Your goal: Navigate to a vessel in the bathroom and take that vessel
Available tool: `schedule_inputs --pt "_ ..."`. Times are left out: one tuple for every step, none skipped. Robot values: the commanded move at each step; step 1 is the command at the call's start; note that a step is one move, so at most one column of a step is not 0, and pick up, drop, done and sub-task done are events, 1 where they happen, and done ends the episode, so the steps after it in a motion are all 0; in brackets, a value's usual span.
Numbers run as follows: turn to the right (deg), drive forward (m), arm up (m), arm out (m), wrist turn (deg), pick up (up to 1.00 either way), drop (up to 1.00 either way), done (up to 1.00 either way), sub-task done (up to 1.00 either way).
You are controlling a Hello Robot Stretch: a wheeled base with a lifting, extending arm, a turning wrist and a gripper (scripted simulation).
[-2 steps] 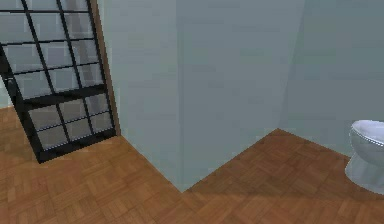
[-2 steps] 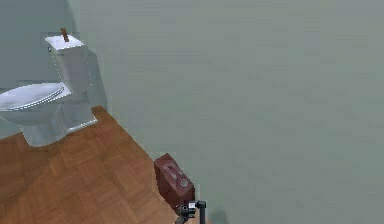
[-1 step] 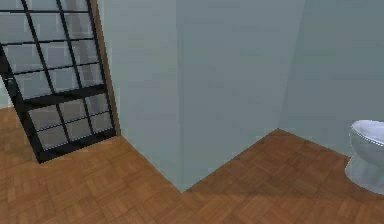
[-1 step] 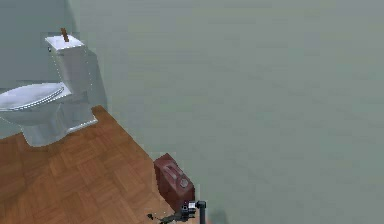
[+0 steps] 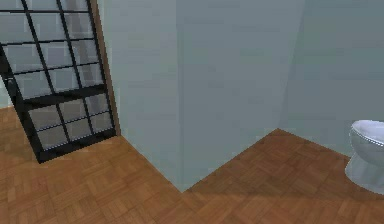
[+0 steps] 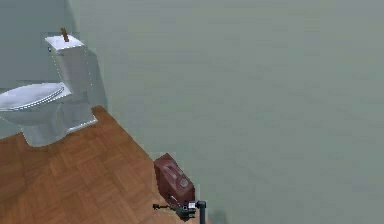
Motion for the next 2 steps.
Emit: schedule_inputs --pt "0.0 0.0 0.0 0.0 36.0 0.0 0.0 0.0 0.0" --pt "0.0 0.0 0.0 0.0 0.0 1.0 0.0 0.0 0.0"
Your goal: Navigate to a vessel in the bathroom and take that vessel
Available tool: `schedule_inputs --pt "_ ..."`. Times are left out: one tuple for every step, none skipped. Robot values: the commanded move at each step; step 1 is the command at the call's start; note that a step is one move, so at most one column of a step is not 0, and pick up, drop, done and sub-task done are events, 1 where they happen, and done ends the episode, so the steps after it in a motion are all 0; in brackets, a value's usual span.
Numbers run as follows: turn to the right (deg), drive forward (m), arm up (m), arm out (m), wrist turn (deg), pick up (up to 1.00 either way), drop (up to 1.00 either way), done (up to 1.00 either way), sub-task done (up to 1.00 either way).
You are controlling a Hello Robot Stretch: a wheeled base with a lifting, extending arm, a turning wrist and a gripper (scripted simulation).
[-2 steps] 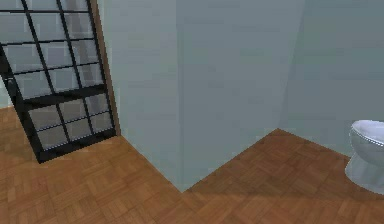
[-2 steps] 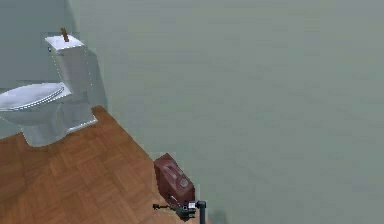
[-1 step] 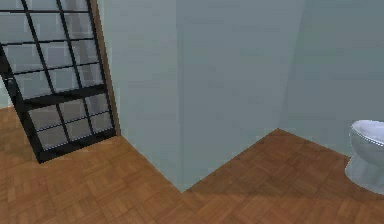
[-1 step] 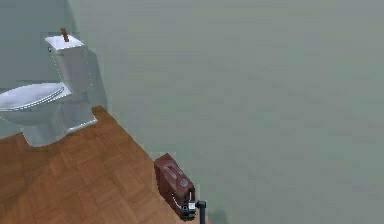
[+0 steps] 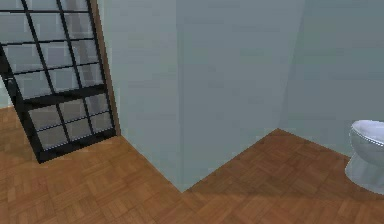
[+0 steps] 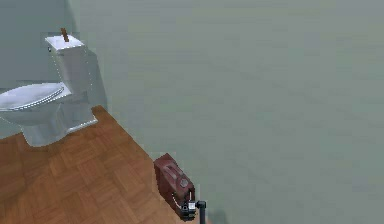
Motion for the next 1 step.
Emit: schedule_inputs --pt "0.0 0.0 0.1 0.0 0.0 0.0 0.0 0.0 0.0"
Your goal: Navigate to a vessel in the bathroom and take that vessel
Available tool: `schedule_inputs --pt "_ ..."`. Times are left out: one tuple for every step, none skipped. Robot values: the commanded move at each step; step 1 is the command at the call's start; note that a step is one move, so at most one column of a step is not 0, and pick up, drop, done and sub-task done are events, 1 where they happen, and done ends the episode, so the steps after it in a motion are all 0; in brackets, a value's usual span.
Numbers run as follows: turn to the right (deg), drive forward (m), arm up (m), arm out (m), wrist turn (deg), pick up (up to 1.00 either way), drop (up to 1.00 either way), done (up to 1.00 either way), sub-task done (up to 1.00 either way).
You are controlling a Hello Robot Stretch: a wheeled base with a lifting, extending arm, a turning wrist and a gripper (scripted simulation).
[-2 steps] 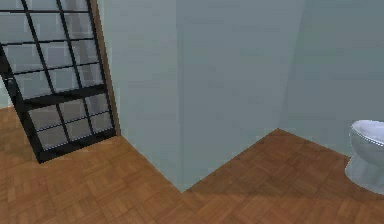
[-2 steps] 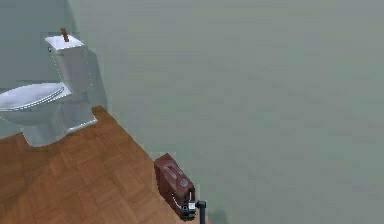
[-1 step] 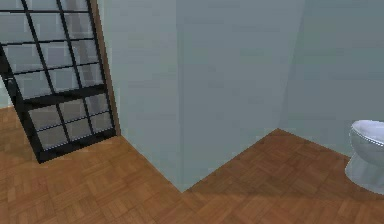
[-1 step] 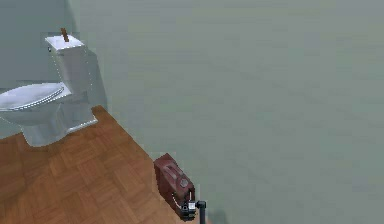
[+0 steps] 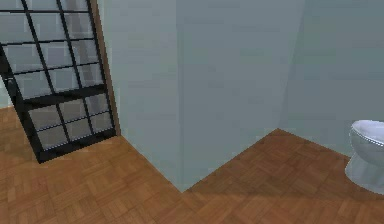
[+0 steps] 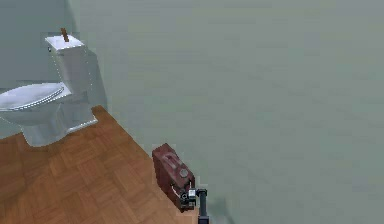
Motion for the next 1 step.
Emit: schedule_inputs --pt "0.0 0.0 0.0 0.0 0.0 0.0 0.0 1.0 0.0"
